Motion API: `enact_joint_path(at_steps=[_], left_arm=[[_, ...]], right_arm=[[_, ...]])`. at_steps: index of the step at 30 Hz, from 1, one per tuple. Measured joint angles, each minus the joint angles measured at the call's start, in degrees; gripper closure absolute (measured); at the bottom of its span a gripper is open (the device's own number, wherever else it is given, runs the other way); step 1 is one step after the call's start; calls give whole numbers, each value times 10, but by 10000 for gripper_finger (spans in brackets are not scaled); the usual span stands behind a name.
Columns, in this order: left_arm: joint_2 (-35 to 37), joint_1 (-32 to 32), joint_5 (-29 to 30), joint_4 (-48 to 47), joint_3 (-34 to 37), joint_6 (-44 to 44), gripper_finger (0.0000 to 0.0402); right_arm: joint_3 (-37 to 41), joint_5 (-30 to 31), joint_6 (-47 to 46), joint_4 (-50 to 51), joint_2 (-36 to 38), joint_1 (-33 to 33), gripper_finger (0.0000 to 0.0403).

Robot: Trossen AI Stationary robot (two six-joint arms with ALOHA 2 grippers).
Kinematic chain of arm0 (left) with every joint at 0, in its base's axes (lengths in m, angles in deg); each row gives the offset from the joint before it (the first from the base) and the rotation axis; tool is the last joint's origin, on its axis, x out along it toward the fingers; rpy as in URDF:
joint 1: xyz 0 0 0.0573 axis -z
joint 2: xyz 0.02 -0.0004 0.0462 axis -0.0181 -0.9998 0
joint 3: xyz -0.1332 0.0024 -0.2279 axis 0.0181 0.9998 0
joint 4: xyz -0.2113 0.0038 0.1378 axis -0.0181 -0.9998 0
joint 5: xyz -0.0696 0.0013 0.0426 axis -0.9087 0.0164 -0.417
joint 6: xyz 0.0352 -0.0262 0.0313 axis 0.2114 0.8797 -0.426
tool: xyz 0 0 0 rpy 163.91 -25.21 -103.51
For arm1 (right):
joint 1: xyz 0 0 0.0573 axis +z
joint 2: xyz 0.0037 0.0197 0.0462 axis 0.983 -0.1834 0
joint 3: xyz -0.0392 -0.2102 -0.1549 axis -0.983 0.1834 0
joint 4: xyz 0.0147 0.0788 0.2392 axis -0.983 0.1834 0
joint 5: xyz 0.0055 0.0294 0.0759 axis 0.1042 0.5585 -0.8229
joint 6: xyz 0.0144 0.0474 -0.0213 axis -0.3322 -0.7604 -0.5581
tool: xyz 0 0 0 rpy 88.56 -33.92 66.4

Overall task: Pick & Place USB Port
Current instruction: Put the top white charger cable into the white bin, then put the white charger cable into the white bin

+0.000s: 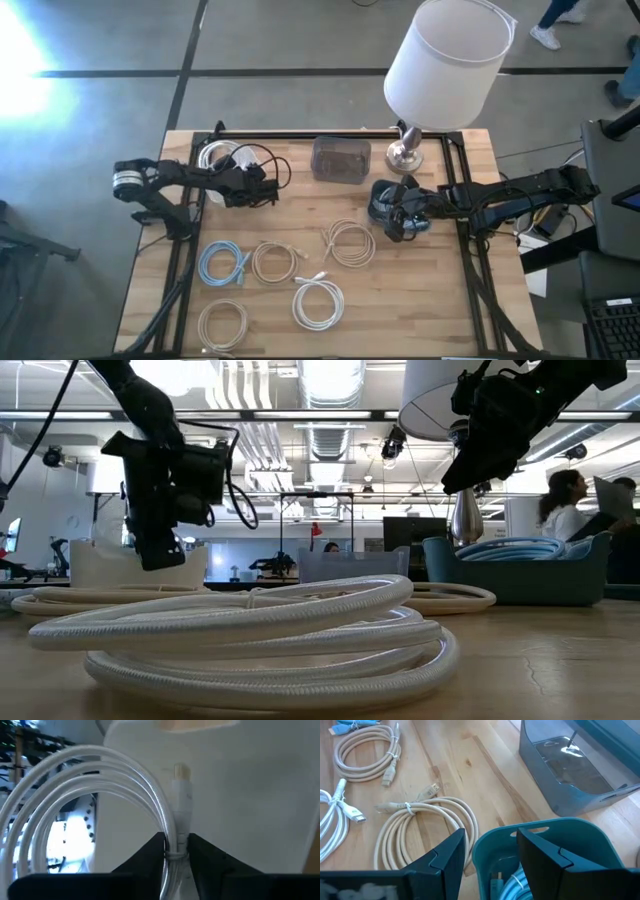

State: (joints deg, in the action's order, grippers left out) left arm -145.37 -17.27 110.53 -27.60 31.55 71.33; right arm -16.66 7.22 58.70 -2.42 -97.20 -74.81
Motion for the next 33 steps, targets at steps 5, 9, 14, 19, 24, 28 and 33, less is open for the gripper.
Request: enact_joint_path(at_steps=[5, 9, 14, 19, 24, 28, 33], left_arm=[[0, -6, -21, 0, 0, 0, 283], [0, -9, -22, 0, 0, 2, 257], [0, -10, -32, -15, -15, 5, 225], [0, -9, -66, -63, -62, 6, 201], [0, -3, -85, -82, -109, 6, 199], [1, 17, -117, -81, -150, 3, 199], [1, 66, -156, -46, -204, -44, 199]], right_arm=[[0, 0, 0, 0, 0, 0, 232], [0, 0, 0, 0, 0, 0, 232], [0, 0, 0, 0, 0, 0, 232], [0, 0, 0, 0, 0, 0, 232], [0, 0, 0, 0, 0, 0, 232], [0, 0, 2, 0, 0, 0, 232], [0, 0, 2, 0, 0, 0, 232]])
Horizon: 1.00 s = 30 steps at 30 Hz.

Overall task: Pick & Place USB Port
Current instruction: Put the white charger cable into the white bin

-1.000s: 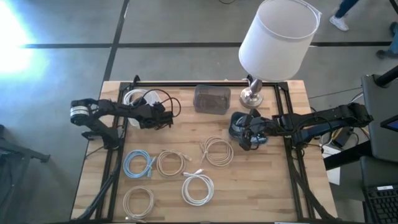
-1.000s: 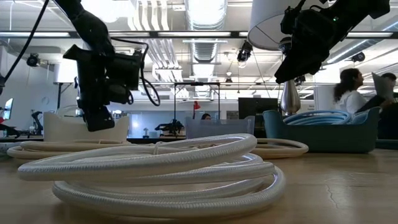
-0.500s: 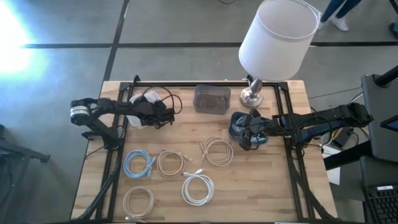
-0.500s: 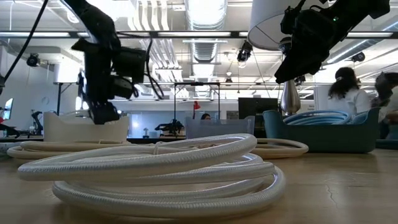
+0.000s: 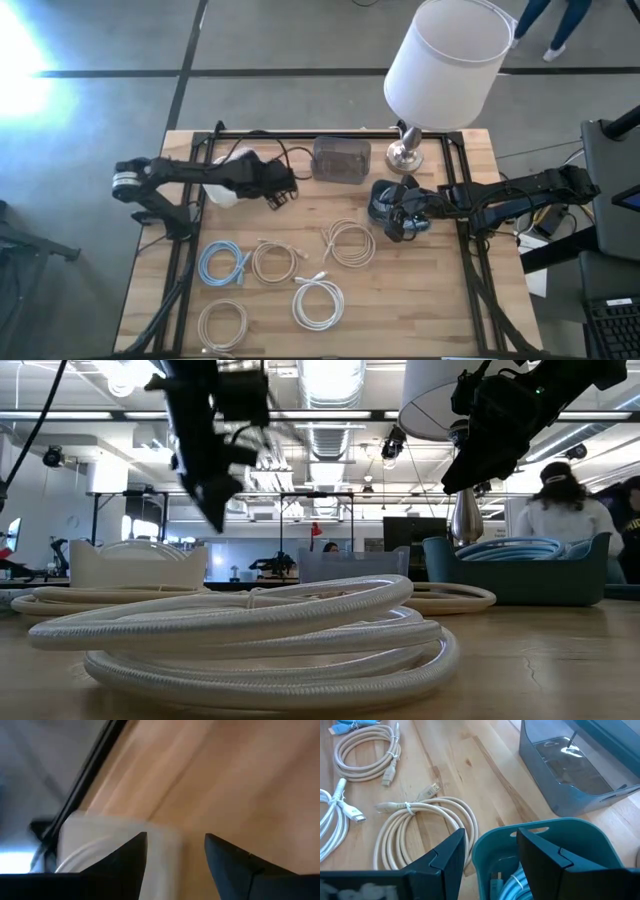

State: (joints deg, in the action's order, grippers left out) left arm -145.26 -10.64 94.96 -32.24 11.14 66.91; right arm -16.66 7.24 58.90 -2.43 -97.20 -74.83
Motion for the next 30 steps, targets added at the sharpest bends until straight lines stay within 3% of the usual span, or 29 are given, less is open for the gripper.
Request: enact_joint_path(at_steps=[6, 11, 21, 30], left_arm=[[0, 83, -71, 123, -32, -78, 199], [-3, 146, -165, 213, -31, -92, 199], [-69, 258, -245, 326, -29, -36, 200], [-162, 291, -305, 376, -29, 65, 200]], right_arm=[[0, 0, 0, 0, 0, 0, 232], [0, 0, -1, 0, 0, 0, 232], [0, 0, -2, 0, 0, 0, 232], [0, -1, 0, 0, 0, 0, 232]])
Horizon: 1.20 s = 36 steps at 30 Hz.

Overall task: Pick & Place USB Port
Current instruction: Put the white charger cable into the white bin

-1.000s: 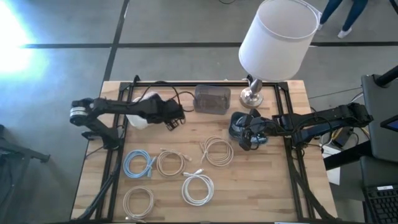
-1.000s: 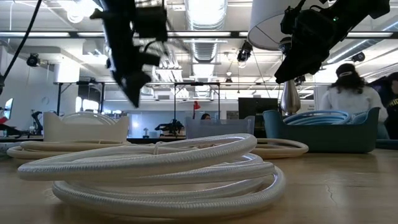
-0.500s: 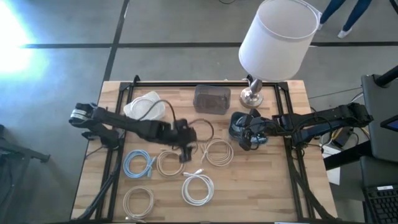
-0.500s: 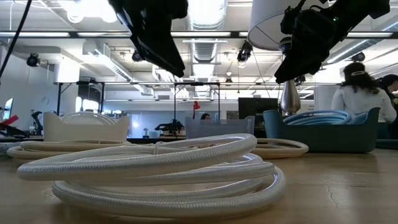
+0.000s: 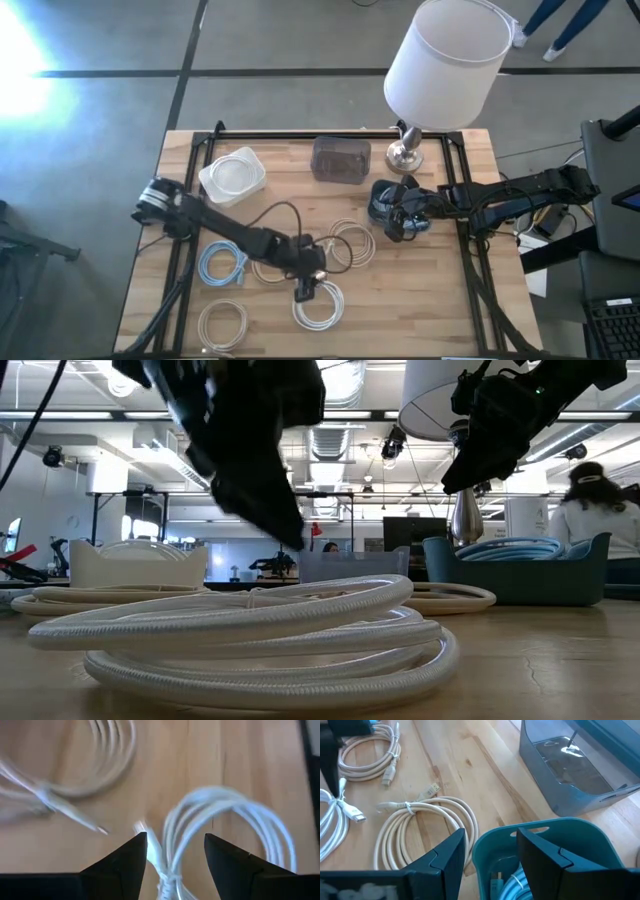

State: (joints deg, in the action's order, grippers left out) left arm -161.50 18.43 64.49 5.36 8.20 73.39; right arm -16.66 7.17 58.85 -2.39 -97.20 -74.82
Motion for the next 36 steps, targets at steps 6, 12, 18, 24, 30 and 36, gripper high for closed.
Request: enact_joint_path(at_steps=[6, 12, 18, 24, 30, 36], left_arm=[[-52, 12, -43, 16, 0, 20, 200], [-70, 15, -26, 18, -2, -13, 200], [-70, 14, -7, 14, -1, -75, 227], [-70, 8, 7, 11, -1, -89, 339], [-59, 7, 22, 0, -10, -78, 377], [-3, 9, 28, -32, -44, -106, 376]], right_arm=[[0, 0, 0, 0, 0, 0, 232], [0, -1, 0, 0, 0, 0, 232], [0, -1, 0, 0, 0, 0, 232], [0, -2, 0, 0, 0, 0, 232], [0, -2, 0, 0, 0, 0, 232], [0, -2, 0, 0, 0, 0, 232]])
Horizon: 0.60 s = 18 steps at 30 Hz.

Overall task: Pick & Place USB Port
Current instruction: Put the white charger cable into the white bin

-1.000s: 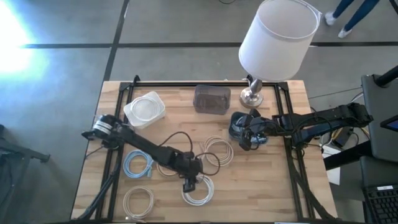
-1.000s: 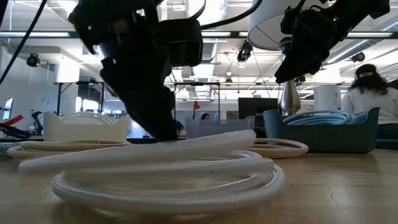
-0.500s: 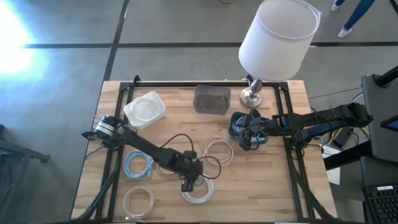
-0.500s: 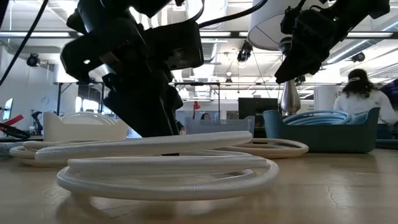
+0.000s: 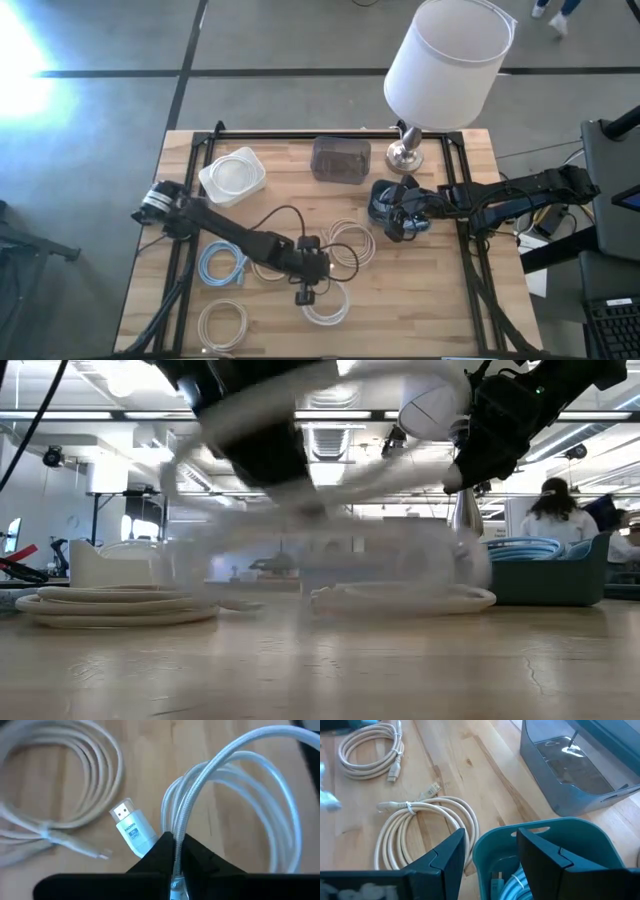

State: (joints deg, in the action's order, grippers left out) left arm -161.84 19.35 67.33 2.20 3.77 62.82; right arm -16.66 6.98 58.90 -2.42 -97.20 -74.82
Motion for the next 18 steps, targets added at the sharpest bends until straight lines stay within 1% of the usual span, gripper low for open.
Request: enact_joint_path(at_steps=[2, 4, 10, 12, 14, 18], left_arm=[[22, 1, 27, -45, -11, -3, 383], [49, 1, 74, -93, -23, -3, 384], [131, 2, 281, -285, -45, 12, 371], [155, 1, 351, -350, -44, 42, 372], [182, -2, 409, -418, -41, 86, 377], [219, -14, 482, -550, -41, 188, 382]], right_arm=[[0, 0, 0, 0, 0, 0, 232], [0, 0, 0, 0, 0, 0, 232], [0, 0, 0, 0, 0, 0, 232], [0, 0, 0, 0, 0, 0, 232], [0, 0, 0, 0, 0, 0, 232], [0, 0, 0, 0, 0, 0, 232]])
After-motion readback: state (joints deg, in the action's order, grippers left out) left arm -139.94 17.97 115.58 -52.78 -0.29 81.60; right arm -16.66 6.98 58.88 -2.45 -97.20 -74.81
